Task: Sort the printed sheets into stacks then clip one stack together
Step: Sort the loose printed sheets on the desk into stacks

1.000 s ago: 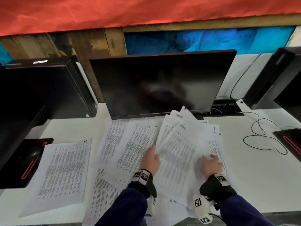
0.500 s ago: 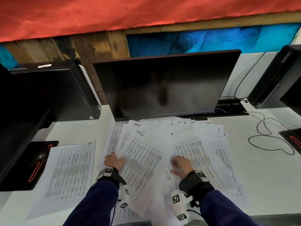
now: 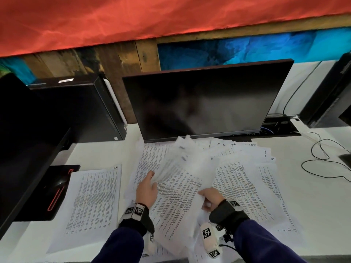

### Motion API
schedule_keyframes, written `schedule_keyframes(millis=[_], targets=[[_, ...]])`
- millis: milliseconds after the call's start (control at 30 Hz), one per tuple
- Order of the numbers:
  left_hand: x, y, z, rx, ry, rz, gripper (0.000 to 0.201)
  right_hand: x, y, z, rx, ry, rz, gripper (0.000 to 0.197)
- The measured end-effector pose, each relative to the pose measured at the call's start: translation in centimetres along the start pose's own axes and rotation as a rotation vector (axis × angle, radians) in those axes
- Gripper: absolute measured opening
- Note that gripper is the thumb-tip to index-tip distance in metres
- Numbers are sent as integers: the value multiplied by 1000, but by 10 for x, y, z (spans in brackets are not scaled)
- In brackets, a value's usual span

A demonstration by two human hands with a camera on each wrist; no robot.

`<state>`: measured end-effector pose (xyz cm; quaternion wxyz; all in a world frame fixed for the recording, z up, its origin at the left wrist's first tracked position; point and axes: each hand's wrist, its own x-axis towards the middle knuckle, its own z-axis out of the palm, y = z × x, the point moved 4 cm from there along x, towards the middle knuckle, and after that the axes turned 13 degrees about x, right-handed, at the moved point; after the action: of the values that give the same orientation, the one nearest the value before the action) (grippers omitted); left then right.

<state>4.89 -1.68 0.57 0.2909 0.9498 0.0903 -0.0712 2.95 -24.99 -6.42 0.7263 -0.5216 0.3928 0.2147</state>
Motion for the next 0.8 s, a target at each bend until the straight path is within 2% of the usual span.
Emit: schedule_keyframes(millis=[33, 100, 167, 233, 333, 400, 467, 600, 733, 800], targets=[[-5, 4, -2, 34, 49, 81, 26, 2, 0, -1, 22, 1, 0, 20], [-14, 10, -10, 1, 104, 148, 20, 0, -1, -3, 108, -23, 2, 15], [-21, 17, -26, -123, 108, 142, 32, -11, -9, -1, 255, -104, -44, 17], [-20, 22, -43, -287, 72, 88, 48, -26, -27, 0, 355, -191, -152, 34], [-10, 22, -60, -560, 42, 33, 61, -52, -63, 13, 455, -442, -257, 34], [-7, 27, -65, -672, 77, 8, 62, -74, -87, 25, 434, -525, -320, 27], [-12, 39, -68, -708, 154, 4, 65, -92, -106, 33, 405, -497, -431, 22], [-28, 67, -66, -745, 253, 74, 58, -115, -120, 43, 343, -443, -581, 29], [-34, 71, -61, -703, 335, 50, 59, -120, -116, 44, 211, -378, -660, 42], [-34, 66, -56, -701, 319, 5, 63, -117, -115, 40, 208, -328, -682, 52]])
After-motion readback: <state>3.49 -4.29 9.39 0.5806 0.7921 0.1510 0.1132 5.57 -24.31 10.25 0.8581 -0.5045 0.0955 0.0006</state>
